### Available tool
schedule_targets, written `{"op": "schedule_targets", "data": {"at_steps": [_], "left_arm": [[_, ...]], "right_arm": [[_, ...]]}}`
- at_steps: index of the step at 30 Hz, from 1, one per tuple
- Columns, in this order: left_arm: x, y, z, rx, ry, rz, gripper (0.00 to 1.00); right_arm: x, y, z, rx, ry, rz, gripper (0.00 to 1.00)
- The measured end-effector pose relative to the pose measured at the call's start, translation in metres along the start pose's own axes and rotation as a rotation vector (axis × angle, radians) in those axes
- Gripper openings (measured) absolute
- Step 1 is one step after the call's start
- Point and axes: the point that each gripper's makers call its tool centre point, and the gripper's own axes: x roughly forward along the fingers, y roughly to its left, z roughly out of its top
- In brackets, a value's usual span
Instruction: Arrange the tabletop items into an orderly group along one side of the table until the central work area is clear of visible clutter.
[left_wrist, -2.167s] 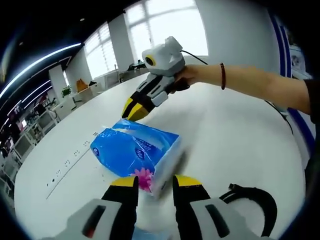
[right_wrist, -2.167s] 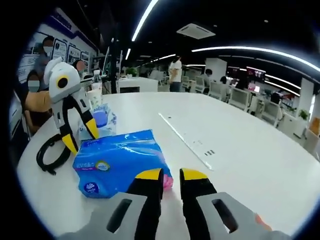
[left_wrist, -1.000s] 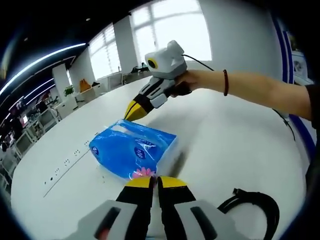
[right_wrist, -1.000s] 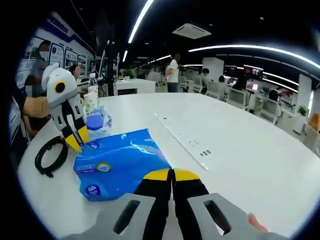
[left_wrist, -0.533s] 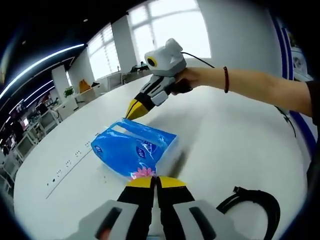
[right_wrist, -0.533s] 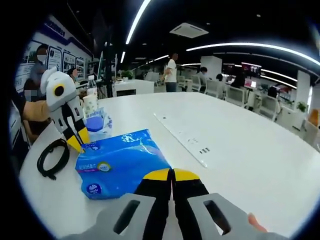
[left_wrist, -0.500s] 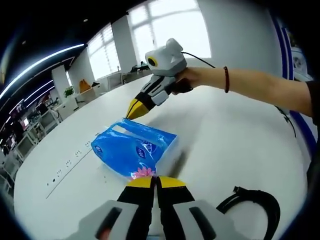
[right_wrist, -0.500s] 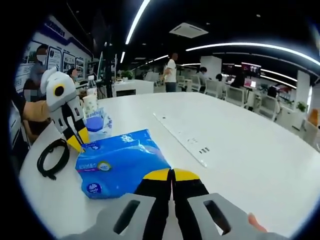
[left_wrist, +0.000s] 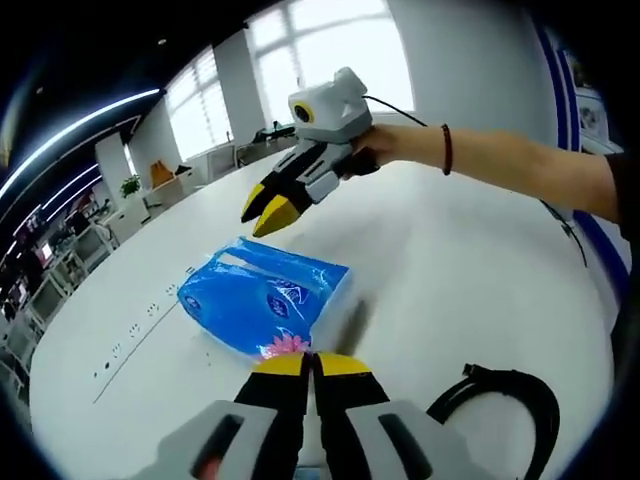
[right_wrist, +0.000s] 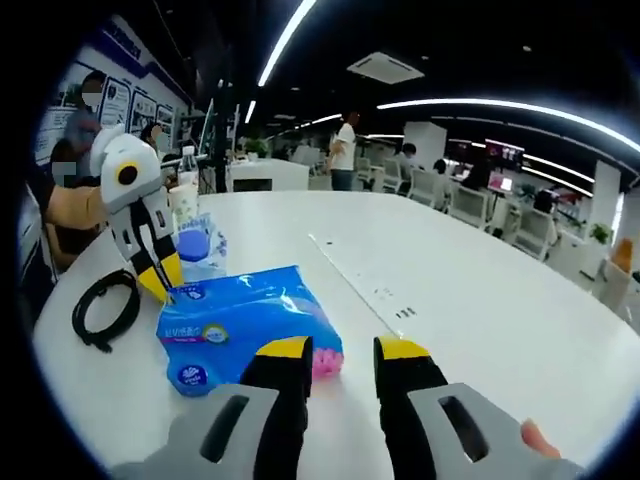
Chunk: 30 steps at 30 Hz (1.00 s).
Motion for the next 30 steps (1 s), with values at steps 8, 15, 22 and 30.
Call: {"op": "schedule_targets", "data": {"at_steps": [8, 15, 22, 30], "left_arm": [[-0.002, -0.002, -0.003, 0.038, 0.008, -0.053, 0.00], [-0.002, -0.002, -0.003, 0.053, 0.014, -0.078, 0.00], [-0.002, -0.002, -0.003, 0.060, 0.019, -0.083, 0.00], [-0.002, -0.002, -0.002, 0.056, 0.021, -0.083, 0.00]], "right_arm": [[0.018, 0.013, 0.010, 0.024, -0.032, 0.107, 0.27], [0.027, 0.017, 0.002, 0.101, -0.039, 0.139, 0.16], [0.033, 0.015, -0.008, 0.128, -0.009, 0.119, 0.01], [0.031, 0.013, -0.008, 0.130, -0.009, 0.122, 0.00]]}}
